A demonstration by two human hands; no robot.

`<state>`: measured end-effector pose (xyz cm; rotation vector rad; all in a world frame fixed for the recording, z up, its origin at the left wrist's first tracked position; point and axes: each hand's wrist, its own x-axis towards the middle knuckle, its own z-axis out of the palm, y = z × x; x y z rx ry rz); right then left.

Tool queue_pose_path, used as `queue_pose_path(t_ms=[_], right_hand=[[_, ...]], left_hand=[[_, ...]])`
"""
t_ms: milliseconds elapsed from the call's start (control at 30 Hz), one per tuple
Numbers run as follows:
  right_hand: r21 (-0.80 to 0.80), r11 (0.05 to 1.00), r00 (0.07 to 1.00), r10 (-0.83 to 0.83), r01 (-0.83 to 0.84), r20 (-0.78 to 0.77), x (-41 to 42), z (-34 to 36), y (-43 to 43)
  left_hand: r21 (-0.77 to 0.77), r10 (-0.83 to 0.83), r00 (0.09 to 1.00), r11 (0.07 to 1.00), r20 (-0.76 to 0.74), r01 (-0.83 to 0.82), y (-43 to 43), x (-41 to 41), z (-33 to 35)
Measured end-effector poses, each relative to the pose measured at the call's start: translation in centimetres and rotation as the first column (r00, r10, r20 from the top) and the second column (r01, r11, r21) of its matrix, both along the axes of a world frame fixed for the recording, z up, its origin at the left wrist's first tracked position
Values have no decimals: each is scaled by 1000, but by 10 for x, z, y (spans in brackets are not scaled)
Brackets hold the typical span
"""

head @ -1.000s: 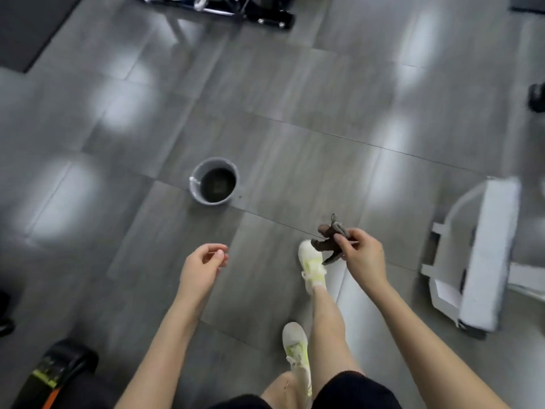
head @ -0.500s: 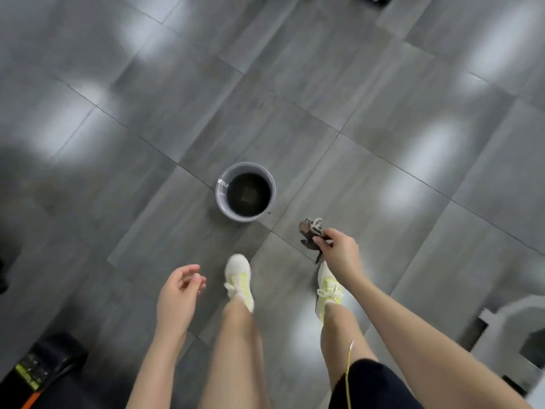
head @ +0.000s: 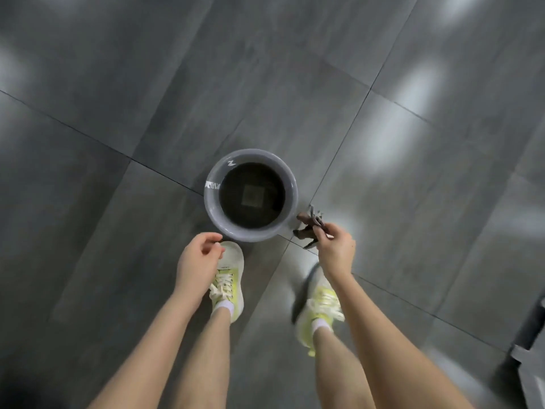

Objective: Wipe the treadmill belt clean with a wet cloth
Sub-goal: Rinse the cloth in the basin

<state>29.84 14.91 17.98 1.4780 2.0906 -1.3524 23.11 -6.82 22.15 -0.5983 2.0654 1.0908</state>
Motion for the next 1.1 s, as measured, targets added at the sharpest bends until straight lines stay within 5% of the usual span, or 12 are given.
queue_pose_path(t_ms=[233,400,567,767,900,1000,1100], right_hand=[[-284,912,933,-340,296,-121,-40,-72,-25],[-185,893,908,-419,411,-9,-23,-148,10],[-212,917,941,-333,337,57,-11,-194,26],[-174,901,917,-383,398,112,-14,-223,30],[353,927,990,-141,125,18,-16,-208,24],[79,977,980,197,-197,0,-12,-216,12],[-37,984,985,172,-172,1,-14,-207,12]], left_hand=[[100,-72,995,993,74,64,22,-24,-105],[132,-238,969,964,61,229,83,-37,-185],[9,-593,802,803,-71,595,119,-30,-226],[-144,-786,618,610,22,780,130,-23,-246],[-126,-750,660,651,45,749,129,-27,-245],[-95,-756,650,644,78,759,132,-32,-242],[-95,-765,639,632,87,769,137,-39,-230]])
